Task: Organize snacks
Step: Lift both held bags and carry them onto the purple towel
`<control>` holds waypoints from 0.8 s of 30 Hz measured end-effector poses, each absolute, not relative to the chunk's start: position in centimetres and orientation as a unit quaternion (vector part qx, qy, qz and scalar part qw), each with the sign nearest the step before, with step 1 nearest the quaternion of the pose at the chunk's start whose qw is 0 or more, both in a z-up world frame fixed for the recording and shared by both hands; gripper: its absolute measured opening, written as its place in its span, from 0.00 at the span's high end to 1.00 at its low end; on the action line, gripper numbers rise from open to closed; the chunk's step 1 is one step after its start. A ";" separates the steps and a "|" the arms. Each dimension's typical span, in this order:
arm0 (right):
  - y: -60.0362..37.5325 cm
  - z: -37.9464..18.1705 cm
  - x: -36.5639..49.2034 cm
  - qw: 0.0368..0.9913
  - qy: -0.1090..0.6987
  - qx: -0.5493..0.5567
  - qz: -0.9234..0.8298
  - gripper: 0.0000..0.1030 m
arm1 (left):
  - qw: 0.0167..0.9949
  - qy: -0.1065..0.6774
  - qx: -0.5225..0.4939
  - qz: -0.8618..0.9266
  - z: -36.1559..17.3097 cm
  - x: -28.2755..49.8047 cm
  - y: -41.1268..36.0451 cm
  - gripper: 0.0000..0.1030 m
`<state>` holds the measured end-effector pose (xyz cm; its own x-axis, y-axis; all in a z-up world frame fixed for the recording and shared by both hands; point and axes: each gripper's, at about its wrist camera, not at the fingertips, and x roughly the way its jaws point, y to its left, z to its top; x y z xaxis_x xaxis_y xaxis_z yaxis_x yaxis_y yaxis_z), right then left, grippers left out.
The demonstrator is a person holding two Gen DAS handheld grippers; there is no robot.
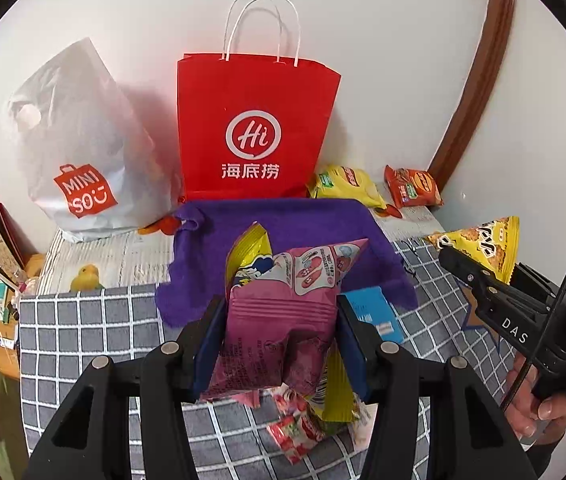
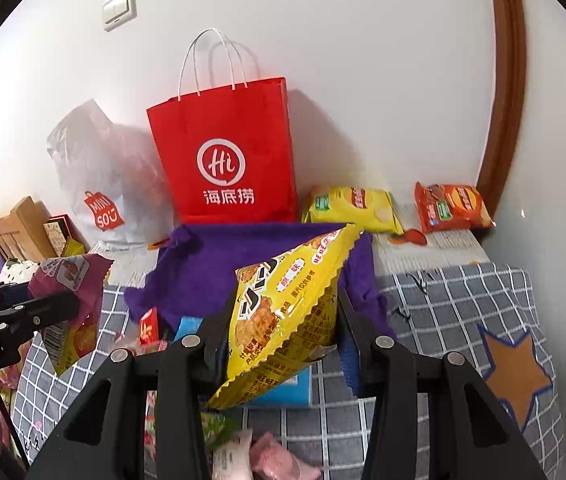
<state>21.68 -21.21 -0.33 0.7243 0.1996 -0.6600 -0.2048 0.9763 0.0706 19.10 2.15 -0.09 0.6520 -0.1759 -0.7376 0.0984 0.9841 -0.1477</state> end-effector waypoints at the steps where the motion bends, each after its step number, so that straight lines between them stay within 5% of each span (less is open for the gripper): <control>1: -21.1 -0.2 22.1 0.928 0.355 -0.003 0.111 0.58 | 0.907 0.410 -0.048 -0.077 0.0 19.4 2.2 0.51; 24: -19.2 1.1 31.9 0.930 0.344 -0.004 0.131 0.58 | 0.909 0.410 -0.056 -0.049 0.6 27.8 3.9 0.51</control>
